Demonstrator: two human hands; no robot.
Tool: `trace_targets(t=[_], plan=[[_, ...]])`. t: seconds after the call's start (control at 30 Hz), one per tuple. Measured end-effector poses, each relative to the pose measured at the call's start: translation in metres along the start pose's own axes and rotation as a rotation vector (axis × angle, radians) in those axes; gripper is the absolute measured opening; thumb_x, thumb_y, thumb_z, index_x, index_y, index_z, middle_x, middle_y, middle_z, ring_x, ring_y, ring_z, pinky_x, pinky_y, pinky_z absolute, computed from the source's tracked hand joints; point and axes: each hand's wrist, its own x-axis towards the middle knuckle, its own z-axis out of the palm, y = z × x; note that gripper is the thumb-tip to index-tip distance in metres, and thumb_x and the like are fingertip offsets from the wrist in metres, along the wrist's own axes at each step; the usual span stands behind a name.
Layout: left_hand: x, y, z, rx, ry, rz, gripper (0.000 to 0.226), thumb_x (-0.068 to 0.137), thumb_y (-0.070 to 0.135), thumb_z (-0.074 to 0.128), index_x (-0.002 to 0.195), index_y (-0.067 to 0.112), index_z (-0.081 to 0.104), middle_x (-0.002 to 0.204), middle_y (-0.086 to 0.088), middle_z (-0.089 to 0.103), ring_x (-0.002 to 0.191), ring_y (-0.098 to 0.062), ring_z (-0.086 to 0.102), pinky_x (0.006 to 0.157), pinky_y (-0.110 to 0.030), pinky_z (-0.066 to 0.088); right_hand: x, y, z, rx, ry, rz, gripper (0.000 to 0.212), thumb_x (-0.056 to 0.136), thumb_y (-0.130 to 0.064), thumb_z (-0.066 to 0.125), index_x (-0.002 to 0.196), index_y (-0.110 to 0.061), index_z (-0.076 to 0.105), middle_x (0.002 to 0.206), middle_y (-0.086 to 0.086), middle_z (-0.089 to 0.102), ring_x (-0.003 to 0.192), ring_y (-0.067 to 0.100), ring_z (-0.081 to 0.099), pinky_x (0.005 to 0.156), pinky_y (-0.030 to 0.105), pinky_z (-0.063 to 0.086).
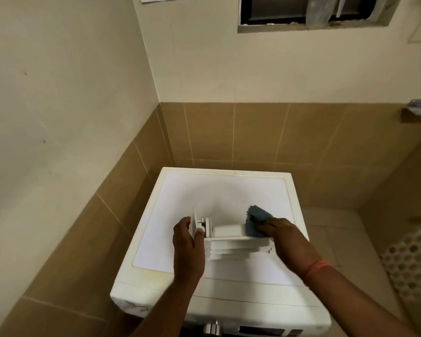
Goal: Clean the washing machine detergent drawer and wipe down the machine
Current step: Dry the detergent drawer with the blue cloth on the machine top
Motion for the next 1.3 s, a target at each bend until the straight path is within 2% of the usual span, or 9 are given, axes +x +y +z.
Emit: trace_targets(t=[0.13, 0.27, 0.37, 0.47, 0.57, 0.73, 0.93, 1.1, 1.3], plan=[[-0.002, 0.007, -0.004, -0.005, -0.053, 0.005, 0.029, 0.100, 0.022, 0.050, 0.129, 0.022, 0.048, 0.128, 0.002, 0.051, 0.114, -0.015, 0.052, 0.092, -0.028, 0.048, -0.002, 0.027, -0.016, 0.086, -0.026, 0.263, 0.048, 0.069, 0.017, 0.057, 0.097, -0.019, 0.073, 0.087, 0.002, 0.069, 0.081, 0.024, 0.063, 0.068, 0.021, 0.043], [-0.003, 0.016, -0.008, -0.017, -0.096, -0.053, 0.026, 0.099, 0.022, 0.052, 0.125, 0.018, 0.051, 0.123, -0.002, 0.054, 0.103, -0.012, 0.057, 0.078, -0.015, 0.045, -0.011, 0.057, -0.008, 0.728, 0.165, 0.982, 0.033, 0.089, 0.009, 0.044, 0.096, -0.012, 0.068, 0.086, 0.007, 0.067, 0.079, 0.023, 0.061, 0.067, 0.027, 0.047], [-0.009, 0.025, -0.009, -0.051, -0.111, -0.122, 0.027, 0.095, 0.017, 0.059, 0.121, 0.017, 0.051, 0.113, 0.000, 0.056, 0.099, -0.014, 0.059, 0.070, -0.014, 0.045, -0.032, 0.061, 0.010, 1.139, 0.165, 1.251, 0.026, 0.096, 0.003, 0.041, 0.106, -0.004, 0.065, 0.092, 0.017, 0.065, 0.081, 0.031, 0.061, 0.068, 0.039, 0.052], [-0.014, 0.034, -0.006, -0.038, -0.079, -0.129, 0.021, 0.095, 0.005, 0.055, 0.108, 0.020, 0.050, 0.103, 0.000, 0.056, 0.098, -0.021, 0.060, 0.067, -0.014, 0.042, -0.049, 0.052, 0.020, 0.901, -0.063, 1.179, 0.017, 0.099, -0.008, 0.046, 0.102, -0.007, 0.062, 0.098, 0.019, 0.064, 0.086, 0.032, 0.061, 0.061, 0.035, 0.051], [-0.016, 0.038, -0.004, -0.010, -0.010, -0.138, 0.028, 0.097, 0.001, 0.048, 0.122, 0.015, 0.049, 0.115, -0.004, 0.055, 0.100, -0.020, 0.057, 0.077, -0.020, 0.042, -0.057, 0.055, 0.028, 0.442, -0.128, 1.000, 0.018, 0.094, -0.008, 0.053, 0.110, -0.010, 0.060, 0.110, 0.015, 0.060, 0.095, 0.027, 0.060, 0.083, 0.040, 0.054], [-0.022, 0.043, -0.017, -0.074, 0.107, -0.237, 0.038, 0.102, 0.005, 0.040, 0.139, 0.014, 0.038, 0.127, -0.009, 0.053, 0.105, -0.023, 0.054, 0.088, -0.031, 0.046, -0.065, 0.043, 0.030, 0.195, -0.067, 0.816, 0.046, 0.089, -0.003, 0.050, 0.134, -0.013, 0.051, 0.136, 0.012, 0.042, 0.122, 0.034, 0.040, 0.105, 0.043, 0.040], [-0.023, 0.042, -0.043, -0.220, 0.229, -0.319, 0.036, 0.101, 0.010, 0.045, 0.136, 0.018, 0.039, 0.127, -0.012, 0.056, 0.105, -0.025, 0.056, 0.082, -0.030, 0.044, -0.075, -0.011, 0.041, 0.300, 0.071, 0.676, 0.026, 0.084, -0.004, 0.054, 0.106, -0.013, 0.063, 0.109, 0.007, 0.058, 0.104, 0.028, 0.055, 0.092, 0.038, 0.044], [-0.026, 0.043, -0.066, -0.215, 0.289, -0.203, 0.039, 0.099, 0.008, 0.048, 0.136, 0.017, 0.042, 0.130, -0.010, 0.054, 0.113, -0.025, 0.057, 0.078, -0.022, 0.045, -0.081, -0.107, 0.038, 0.986, -0.135, 0.687, 0.019, 0.094, -0.021, 0.060, 0.113, -0.024, 0.058, 0.116, 0.004, 0.061, 0.095, 0.018, 0.062, 0.082, 0.034, 0.054], [-0.033, 0.028, -0.112, -0.427, 0.253, -0.448, 0.046, 0.091, 0.006, 0.046, 0.135, 0.017, 0.041, 0.126, -0.012, 0.057, 0.107, -0.032, 0.060, 0.093, -0.047, 0.052, -0.072, -0.182, 0.051, 1.045, -0.150, 0.762, 0.060, 0.086, -0.046, 0.063, 0.138, -0.024, 0.043, 0.135, -0.001, 0.048, 0.121, 0.018, 0.051, 0.105, 0.042, 0.044]])
